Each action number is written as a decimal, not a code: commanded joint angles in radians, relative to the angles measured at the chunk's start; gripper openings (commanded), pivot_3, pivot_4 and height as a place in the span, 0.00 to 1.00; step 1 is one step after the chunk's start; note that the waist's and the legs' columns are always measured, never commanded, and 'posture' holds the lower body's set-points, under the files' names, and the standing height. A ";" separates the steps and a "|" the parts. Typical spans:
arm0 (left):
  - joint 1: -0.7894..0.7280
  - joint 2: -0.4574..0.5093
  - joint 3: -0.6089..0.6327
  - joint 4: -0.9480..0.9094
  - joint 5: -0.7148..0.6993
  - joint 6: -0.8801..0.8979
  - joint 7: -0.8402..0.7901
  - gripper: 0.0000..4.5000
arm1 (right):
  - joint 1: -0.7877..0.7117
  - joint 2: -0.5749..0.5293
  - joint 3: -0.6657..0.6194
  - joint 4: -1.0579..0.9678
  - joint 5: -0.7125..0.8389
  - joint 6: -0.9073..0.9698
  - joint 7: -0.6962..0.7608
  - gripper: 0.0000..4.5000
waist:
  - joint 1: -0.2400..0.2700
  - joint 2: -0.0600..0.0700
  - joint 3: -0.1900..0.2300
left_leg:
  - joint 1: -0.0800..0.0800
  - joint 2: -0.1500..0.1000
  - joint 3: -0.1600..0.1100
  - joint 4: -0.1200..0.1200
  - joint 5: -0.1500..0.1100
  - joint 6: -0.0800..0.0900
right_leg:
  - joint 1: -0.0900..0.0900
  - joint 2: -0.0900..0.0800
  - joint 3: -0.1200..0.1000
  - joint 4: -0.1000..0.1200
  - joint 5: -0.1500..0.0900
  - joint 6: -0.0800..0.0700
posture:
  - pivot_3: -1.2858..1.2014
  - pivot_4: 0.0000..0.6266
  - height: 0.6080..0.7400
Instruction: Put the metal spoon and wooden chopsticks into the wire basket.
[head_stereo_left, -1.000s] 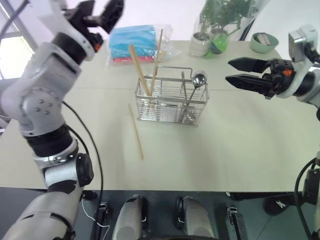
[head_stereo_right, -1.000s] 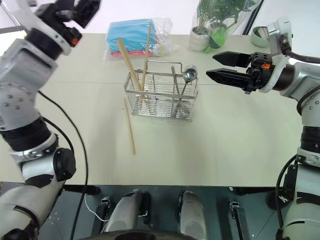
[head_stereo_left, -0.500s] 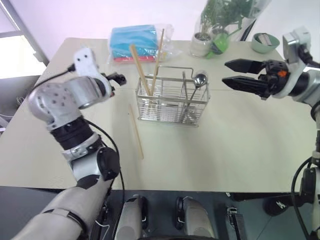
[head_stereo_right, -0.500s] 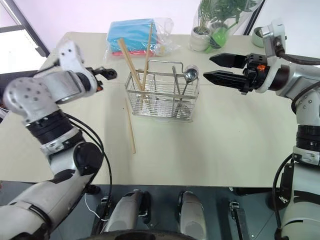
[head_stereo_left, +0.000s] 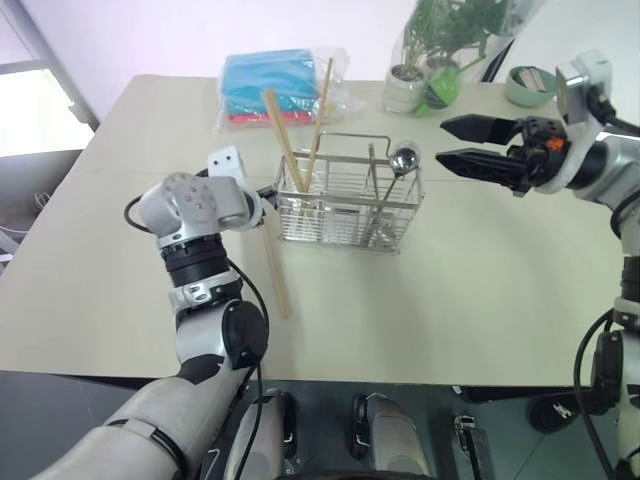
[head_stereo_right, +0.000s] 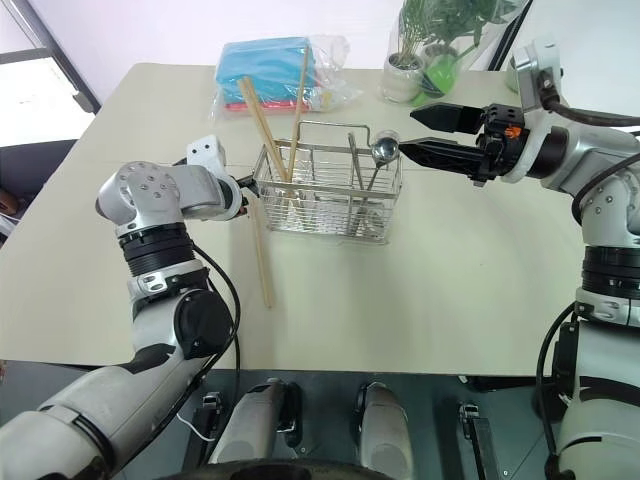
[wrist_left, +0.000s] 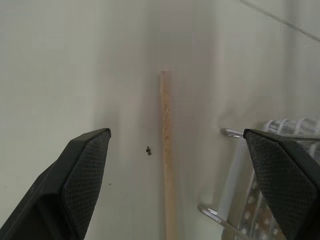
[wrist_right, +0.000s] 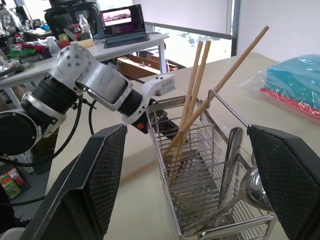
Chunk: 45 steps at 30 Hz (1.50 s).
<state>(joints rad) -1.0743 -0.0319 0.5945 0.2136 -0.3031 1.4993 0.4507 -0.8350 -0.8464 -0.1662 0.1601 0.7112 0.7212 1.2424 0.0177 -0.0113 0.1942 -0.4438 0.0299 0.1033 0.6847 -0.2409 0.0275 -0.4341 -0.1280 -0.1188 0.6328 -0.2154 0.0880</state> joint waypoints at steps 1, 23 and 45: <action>-0.002 -0.005 -0.061 0.036 0.030 -0.022 -0.030 0.99 | -0.017 -0.012 -0.032 -0.033 0.010 -0.003 -0.008 0.88 | 0.002 0.000 0.000 | 0.000 0.000 0.000 0.000 0.000 0.000 | 0.000 0.000 0.000 0.000 0.000 0.000 | 0.52 0.24 0.75; 0.049 0.087 -0.178 0.211 0.158 0.029 -0.098 0.99 | 0.054 -0.028 -0.054 -0.074 0.014 -0.028 -0.017 0.88 | 0.011 0.005 -0.005 | 0.003 0.000 0.001 0.000 -0.002 0.003 | 0.001 -0.001 0.000 0.001 0.000 0.000 | 0.52 0.24 0.75; 0.052 0.083 -0.068 0.144 0.212 0.003 -0.111 0.00 | 0.062 -0.023 -0.059 -0.080 0.015 -0.029 -0.029 0.88 | -0.005 0.012 -0.010 | 0.005 0.000 0.001 -0.001 -0.003 0.004 | 0.003 -0.001 0.000 0.001 0.000 0.000 | 0.52 0.24 0.75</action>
<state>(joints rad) -1.0473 0.0510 0.5036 0.3299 -0.1064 1.4886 0.3347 -0.7578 -0.8496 -0.1955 0.1066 0.7205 0.7099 1.2072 0.0132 0.0007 0.1841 -0.4391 0.0298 0.1038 0.6834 -0.2437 0.0317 -0.4315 -0.1294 -0.1188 0.6337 -0.2154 0.0879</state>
